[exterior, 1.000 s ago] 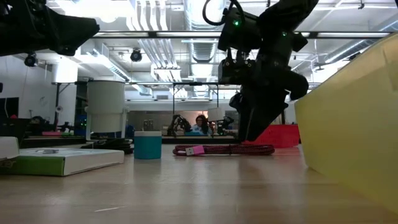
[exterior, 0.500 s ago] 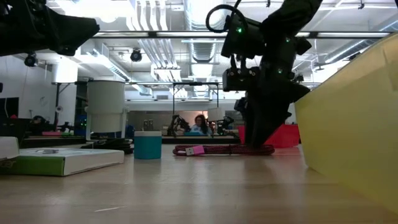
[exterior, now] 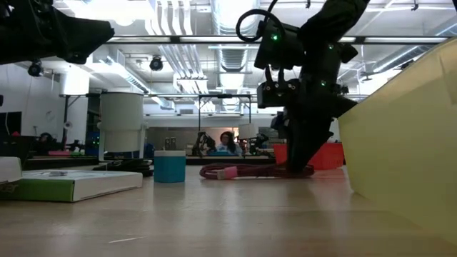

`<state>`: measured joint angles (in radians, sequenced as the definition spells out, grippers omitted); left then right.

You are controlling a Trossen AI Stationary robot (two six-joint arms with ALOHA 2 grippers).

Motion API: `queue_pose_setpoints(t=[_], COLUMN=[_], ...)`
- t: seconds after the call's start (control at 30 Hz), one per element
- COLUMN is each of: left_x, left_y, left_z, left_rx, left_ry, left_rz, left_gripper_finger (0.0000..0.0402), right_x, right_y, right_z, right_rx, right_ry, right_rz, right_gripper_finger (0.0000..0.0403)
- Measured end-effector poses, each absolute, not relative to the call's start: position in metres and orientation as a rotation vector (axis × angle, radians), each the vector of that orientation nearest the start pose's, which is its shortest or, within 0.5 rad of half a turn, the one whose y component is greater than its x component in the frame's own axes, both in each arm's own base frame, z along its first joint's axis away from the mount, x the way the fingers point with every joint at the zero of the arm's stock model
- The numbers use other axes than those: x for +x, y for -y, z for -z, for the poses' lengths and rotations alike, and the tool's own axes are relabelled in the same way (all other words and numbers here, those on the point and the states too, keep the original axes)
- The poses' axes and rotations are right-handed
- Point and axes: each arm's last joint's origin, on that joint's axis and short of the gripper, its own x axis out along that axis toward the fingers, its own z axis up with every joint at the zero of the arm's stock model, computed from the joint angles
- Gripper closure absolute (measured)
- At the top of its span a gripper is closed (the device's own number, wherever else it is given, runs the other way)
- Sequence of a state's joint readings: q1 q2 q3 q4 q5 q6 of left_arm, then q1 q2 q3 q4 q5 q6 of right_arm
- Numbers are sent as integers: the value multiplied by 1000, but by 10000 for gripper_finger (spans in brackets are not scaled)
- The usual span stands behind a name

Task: Pick and place items into bin
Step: Put the pink patterned charger cable into the yellow bin

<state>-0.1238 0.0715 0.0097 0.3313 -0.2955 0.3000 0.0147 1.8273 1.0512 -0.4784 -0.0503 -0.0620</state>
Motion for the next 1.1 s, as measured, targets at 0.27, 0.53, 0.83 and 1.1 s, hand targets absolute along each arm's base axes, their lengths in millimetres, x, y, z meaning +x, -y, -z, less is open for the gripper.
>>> queue_pose_setpoints(t=[0.27, 0.53, 0.83, 1.1], left_x=[97, 97, 97, 97], left_y=[4, 4, 4, 4], left_z=[-193, -192, -192, -193], left_rx=[241, 242, 242, 239], left_ry=[236, 234, 234, 236], left_rz=[-209, -208, -208, -208], left_gripper_finger=[242, 242, 242, 242], right_x=[334, 318, 266, 229], right_y=[-7, -33, -106, -163], right_z=[-167, -229, -277, -284], right_rx=[-23, 120, 309, 381], right_ry=[-1360, -1435, -1353, -1330], right_rz=[-93, 50, 86, 116], right_gripper_finger=[384, 386, 386, 387])
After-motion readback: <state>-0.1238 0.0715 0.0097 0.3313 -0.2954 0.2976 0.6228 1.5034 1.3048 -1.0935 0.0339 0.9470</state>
